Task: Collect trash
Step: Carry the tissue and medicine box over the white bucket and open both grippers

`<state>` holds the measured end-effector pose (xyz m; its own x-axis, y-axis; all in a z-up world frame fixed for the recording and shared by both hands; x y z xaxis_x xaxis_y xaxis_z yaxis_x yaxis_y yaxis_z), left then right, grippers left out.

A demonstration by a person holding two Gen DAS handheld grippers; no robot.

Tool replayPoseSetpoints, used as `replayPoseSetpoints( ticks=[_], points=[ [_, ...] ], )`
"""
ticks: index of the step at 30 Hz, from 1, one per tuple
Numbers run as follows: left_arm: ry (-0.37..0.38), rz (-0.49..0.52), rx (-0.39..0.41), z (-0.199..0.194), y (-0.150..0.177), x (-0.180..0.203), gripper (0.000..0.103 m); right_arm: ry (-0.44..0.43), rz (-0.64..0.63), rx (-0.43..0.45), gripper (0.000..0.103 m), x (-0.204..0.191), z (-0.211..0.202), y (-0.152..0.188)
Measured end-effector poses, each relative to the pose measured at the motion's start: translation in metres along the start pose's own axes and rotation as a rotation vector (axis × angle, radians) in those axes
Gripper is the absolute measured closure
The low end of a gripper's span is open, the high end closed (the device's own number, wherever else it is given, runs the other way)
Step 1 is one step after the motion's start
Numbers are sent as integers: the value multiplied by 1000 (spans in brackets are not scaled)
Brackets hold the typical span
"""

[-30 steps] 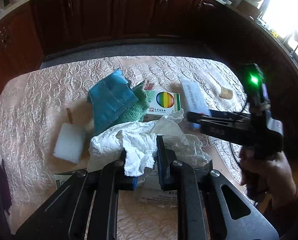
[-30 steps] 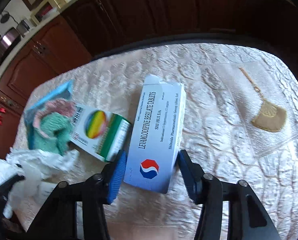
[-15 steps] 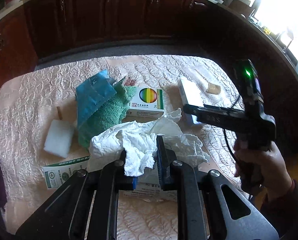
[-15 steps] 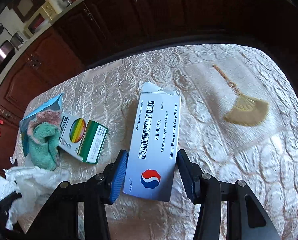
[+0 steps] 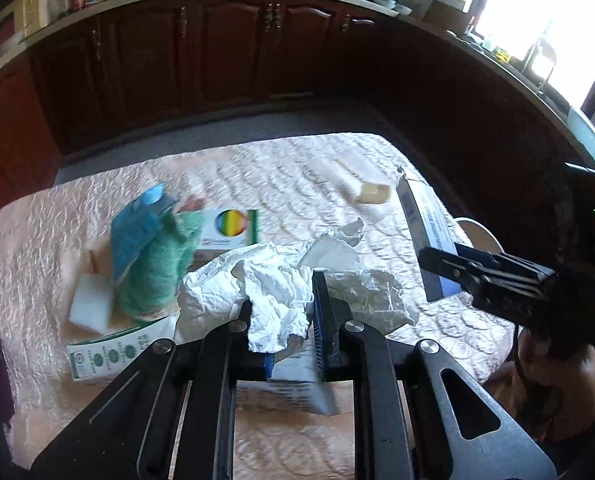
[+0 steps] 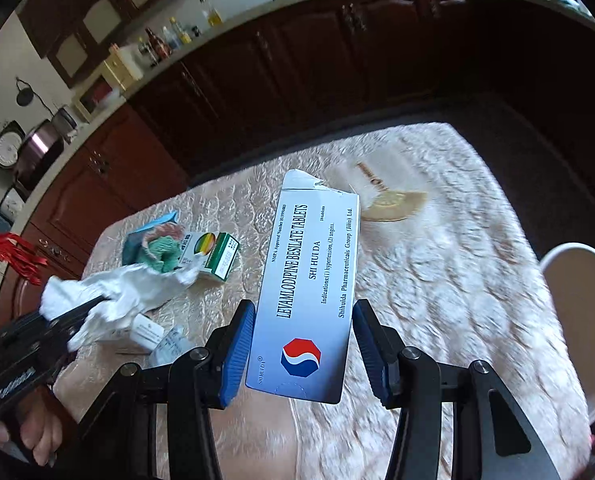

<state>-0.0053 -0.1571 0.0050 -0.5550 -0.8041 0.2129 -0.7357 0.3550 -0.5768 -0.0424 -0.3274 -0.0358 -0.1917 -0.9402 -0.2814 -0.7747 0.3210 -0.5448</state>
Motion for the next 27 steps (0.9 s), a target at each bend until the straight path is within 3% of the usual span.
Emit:
replayPoseSetpoints(
  ticks=[14,27],
  points=[
    [53,127,26,0,-13,83,90,71,75,120,54,54,-91,25],
    [127,243,-8,23,-20,170,90,157,202,179,54,124,-147,47]
  ],
)
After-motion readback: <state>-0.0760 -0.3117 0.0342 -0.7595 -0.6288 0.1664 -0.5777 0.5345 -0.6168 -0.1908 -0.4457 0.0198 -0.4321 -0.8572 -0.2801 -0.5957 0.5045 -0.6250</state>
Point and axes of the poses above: each gripper's, at about its wrist camera, not at the fingertips, and z roughly the way its jaws point, x to its right, y to its underside, the point moved 3 cm from there along z, roughly the way its jaws point, and after that the axes turned 4 degrees about y, right-handed, at the moved point
